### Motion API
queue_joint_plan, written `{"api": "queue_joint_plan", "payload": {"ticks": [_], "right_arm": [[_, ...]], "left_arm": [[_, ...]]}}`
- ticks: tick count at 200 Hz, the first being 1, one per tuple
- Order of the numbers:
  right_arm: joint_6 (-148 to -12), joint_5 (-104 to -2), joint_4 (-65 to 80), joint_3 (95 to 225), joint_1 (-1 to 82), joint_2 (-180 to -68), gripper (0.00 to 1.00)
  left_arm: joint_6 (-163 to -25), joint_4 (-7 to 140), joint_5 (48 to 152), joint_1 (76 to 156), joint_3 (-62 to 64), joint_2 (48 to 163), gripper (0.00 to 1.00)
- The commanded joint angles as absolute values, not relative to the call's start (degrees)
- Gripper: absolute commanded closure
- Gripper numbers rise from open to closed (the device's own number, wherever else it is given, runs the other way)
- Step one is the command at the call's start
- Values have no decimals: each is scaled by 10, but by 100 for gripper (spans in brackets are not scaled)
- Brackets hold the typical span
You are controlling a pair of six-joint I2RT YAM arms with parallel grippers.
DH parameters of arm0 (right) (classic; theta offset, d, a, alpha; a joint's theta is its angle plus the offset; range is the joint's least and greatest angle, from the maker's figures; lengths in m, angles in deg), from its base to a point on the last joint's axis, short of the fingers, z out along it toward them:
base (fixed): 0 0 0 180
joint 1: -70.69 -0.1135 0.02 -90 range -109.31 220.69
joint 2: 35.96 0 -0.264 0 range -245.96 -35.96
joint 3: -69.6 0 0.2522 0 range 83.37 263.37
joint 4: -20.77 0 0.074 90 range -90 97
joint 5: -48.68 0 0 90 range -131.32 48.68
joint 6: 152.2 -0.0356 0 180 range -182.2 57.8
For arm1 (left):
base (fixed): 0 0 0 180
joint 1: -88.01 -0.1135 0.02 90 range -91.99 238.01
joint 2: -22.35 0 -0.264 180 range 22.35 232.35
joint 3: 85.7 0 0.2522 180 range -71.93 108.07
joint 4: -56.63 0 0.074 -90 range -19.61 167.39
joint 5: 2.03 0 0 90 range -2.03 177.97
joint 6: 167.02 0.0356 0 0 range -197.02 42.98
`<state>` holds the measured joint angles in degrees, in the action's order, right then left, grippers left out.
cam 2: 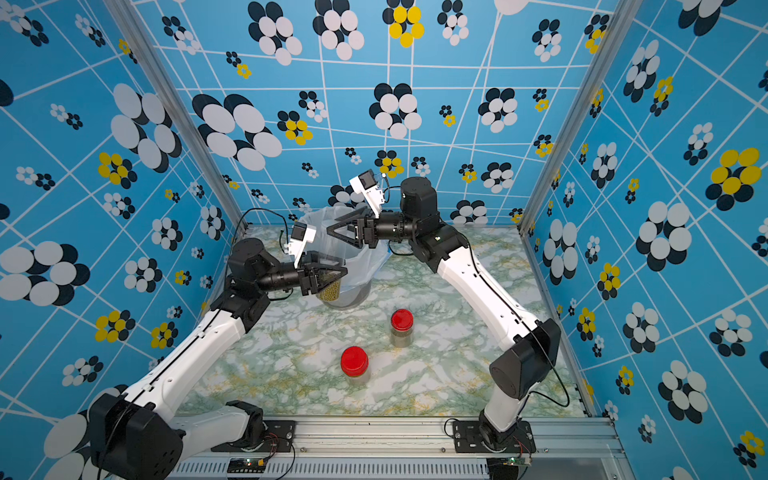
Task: Empty moldy mung beans from jars
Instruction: Unscrew the lid from the jar.
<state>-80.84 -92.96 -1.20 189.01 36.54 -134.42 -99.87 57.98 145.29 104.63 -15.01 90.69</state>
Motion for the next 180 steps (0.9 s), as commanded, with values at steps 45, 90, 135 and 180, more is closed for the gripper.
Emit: {"api": "queue_joint_plan", "payload": {"ticks": [45,90,135,180], "right_arm": [[-795,-870,-88,1902,355,-1323,13],[-829,-818,-90,1911,359,-1319,12],[-841,-805,-92,1925,361,-1328,21],[-854,-809,-85,1925,363,-1330,33]], "left_arm": [[-866,760,1278,1082,-85,861,81],[-784,833,1180,1144,-69,863,81],[-773,838,1153,1154,-75,855,81],[-773,823,1137,1154,-87,845,81]]}}
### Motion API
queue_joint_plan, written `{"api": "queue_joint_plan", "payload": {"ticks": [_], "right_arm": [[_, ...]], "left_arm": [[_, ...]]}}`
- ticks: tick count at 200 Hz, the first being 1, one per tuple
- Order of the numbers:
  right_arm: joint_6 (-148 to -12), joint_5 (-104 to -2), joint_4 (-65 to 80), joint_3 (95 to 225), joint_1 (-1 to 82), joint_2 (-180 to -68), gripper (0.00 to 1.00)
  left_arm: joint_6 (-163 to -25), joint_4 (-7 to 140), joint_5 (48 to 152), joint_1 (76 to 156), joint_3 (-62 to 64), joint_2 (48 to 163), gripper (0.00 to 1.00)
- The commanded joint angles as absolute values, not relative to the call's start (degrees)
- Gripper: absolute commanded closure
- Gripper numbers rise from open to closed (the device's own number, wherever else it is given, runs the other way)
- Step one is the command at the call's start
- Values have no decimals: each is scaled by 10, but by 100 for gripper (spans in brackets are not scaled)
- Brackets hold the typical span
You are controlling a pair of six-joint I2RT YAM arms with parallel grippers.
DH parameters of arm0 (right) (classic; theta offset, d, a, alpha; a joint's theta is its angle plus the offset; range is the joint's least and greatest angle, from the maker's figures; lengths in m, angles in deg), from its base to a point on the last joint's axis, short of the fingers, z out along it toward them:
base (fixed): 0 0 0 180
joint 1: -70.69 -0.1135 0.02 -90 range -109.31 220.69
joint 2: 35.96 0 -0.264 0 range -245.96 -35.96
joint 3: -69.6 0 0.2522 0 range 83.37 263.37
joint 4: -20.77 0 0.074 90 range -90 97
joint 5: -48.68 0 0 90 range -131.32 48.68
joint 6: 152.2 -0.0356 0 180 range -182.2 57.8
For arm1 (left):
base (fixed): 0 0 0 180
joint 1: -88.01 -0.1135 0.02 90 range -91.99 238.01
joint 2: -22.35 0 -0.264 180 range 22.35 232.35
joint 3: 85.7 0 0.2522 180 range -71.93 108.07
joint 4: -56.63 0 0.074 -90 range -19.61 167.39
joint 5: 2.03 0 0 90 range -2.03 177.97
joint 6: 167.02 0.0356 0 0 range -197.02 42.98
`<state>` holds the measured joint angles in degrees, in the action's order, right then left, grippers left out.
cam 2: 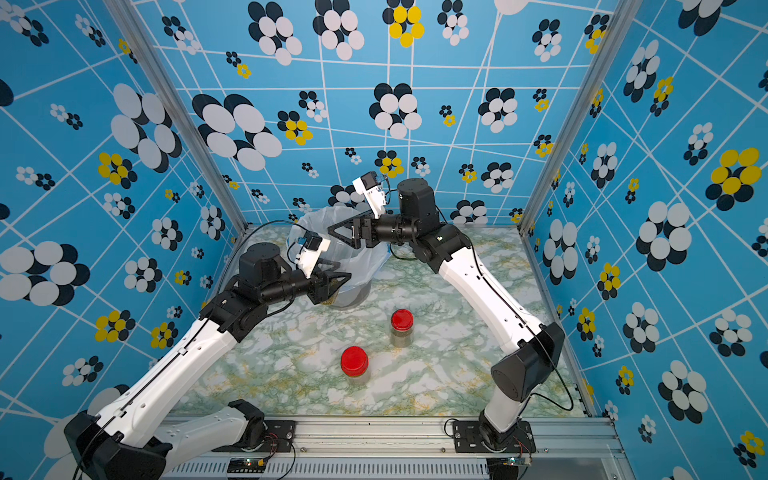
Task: Empty moldy mung beans from jars
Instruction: Unscrew the lid from the jar.
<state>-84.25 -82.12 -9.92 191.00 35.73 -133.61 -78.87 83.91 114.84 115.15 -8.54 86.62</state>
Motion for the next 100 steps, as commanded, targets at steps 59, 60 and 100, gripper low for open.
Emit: {"api": "queue_joint_plan", "payload": {"ticks": [59,60,100], "right_arm": [[-860,-824,-96,1924,363,-1339,30],[-860,-824,-97,1925,362,-1339,30],[-860,-835,-94,1925,363,-1344,28]], "left_arm": [[-788,786,1130,1151,-97,832,81],[-788,786,1130,1151,-98,832,81],[-790,787,1136,1150,-98,840,81]]}}
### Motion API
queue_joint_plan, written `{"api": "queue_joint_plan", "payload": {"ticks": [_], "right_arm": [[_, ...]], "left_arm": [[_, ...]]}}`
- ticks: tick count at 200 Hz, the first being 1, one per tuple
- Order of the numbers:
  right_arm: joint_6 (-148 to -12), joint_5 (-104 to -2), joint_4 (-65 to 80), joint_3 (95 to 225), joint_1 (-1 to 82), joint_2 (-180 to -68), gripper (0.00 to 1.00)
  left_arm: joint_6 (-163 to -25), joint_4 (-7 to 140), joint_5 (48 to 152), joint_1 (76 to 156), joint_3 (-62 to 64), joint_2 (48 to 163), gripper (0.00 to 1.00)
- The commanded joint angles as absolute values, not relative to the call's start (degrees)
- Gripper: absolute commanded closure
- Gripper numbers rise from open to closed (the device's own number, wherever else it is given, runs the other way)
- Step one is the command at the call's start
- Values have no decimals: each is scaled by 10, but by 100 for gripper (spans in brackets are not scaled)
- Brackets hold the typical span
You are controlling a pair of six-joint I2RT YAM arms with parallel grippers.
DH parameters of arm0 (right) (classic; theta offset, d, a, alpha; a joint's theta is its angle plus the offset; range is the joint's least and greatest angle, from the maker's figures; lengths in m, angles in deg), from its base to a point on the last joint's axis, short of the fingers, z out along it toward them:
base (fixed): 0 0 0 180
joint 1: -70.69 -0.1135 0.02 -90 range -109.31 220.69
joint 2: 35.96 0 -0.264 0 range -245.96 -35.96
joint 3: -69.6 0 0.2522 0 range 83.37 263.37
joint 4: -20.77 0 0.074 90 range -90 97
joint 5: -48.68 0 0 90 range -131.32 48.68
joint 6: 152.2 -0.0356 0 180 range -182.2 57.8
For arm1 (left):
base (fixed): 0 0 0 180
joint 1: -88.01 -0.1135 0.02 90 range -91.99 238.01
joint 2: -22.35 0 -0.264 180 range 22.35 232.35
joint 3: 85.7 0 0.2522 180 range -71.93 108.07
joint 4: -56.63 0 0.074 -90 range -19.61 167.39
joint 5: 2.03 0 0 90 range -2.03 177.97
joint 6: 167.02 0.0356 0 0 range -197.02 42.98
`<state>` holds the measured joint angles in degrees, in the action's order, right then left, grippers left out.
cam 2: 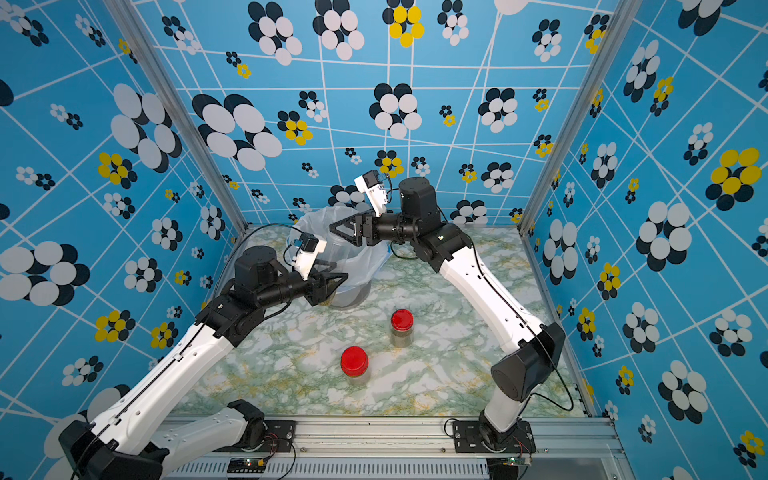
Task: Empty moldy mung beans from jars
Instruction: Unscrew the lid from the jar.
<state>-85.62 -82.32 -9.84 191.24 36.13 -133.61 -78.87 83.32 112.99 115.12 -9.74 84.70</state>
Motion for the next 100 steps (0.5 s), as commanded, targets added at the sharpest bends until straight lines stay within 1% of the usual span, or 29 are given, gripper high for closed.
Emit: {"api": "queue_joint_plan", "payload": {"ticks": [1,24,67,100], "right_arm": [[-860,-836,-94,1925,363,-1344,28],[-868,-852,-83,1921,362,-1344,24],[-918,-856,-19,1885,363,-1338,22],[-929,-865,-9,1879,363,-1339,23]], "left_arm": [[-790,787,1136,1150,-97,840,81],[-792,790,1138,1147,-95,845,81],[-793,796,1148,1147,-92,855,81],[-792,795,1143,1147,-93,852,81]]}}
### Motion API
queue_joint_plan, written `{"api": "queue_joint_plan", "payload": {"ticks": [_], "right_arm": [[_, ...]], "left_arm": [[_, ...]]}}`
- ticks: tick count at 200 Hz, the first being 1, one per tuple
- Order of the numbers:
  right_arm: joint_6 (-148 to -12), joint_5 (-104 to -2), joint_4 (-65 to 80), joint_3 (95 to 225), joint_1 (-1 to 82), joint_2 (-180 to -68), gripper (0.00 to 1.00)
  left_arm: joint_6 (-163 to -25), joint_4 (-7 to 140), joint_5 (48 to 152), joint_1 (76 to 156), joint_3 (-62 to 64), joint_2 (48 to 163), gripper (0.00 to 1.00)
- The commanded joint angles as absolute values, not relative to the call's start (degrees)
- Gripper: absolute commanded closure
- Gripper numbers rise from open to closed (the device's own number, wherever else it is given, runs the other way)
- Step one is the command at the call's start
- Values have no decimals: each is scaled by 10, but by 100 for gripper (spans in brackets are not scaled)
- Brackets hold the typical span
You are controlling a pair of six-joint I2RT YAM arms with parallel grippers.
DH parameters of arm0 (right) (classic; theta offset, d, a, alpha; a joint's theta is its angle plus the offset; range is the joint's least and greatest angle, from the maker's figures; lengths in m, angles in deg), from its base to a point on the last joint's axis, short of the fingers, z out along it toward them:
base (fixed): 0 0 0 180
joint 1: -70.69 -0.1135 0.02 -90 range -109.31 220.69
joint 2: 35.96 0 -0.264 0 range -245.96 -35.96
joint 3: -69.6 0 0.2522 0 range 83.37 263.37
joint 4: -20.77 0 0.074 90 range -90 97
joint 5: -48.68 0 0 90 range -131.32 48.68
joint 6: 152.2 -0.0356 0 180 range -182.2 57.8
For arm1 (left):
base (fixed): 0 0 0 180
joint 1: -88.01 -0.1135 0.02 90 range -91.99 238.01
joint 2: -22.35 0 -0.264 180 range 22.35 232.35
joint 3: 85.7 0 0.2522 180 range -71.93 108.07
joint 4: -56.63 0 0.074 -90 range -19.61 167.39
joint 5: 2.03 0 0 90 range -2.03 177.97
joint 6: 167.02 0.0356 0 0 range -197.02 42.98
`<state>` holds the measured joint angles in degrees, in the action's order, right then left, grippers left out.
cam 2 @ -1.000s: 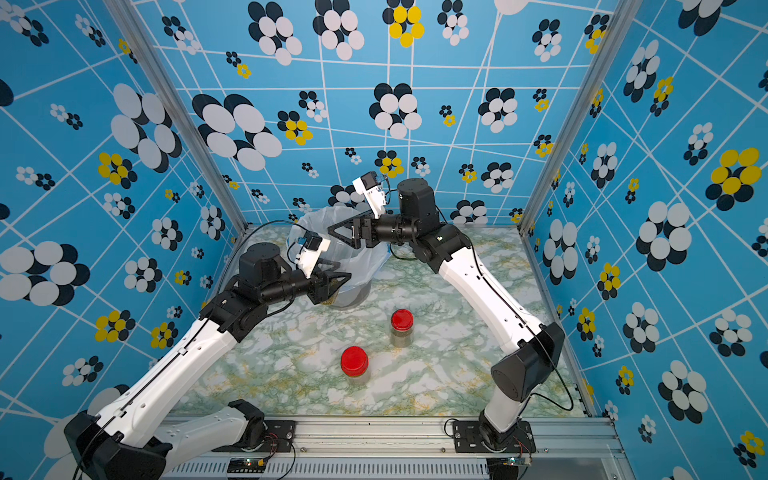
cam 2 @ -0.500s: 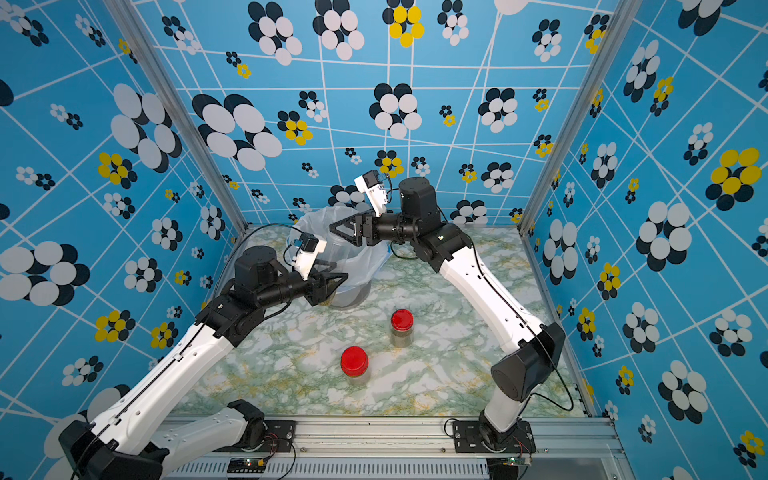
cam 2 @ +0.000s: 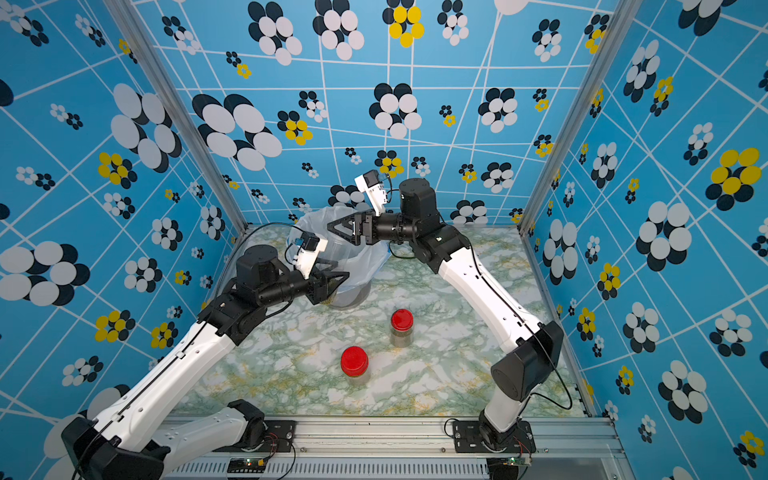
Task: Empty moldy mung beans from jars
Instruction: Unscrew the lid from the jar.
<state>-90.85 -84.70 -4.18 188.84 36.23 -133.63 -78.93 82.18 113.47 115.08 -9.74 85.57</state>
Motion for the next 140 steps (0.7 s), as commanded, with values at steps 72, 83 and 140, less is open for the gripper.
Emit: {"api": "queue_joint_plan", "payload": {"ticks": [72,83,140], "right_arm": [[-911,-870,-14,1863,363,-1323,23],[-902,-865,-20,1860,363,-1320,27],[-889,-868,-31,1861,363,-1323,55]], "left_arm": [[-797,802,1143,1146,-86,865,81],[-798,801,1142,1145,-86,863,81],[-810,784,1129,1140,-91,861,81]]}}
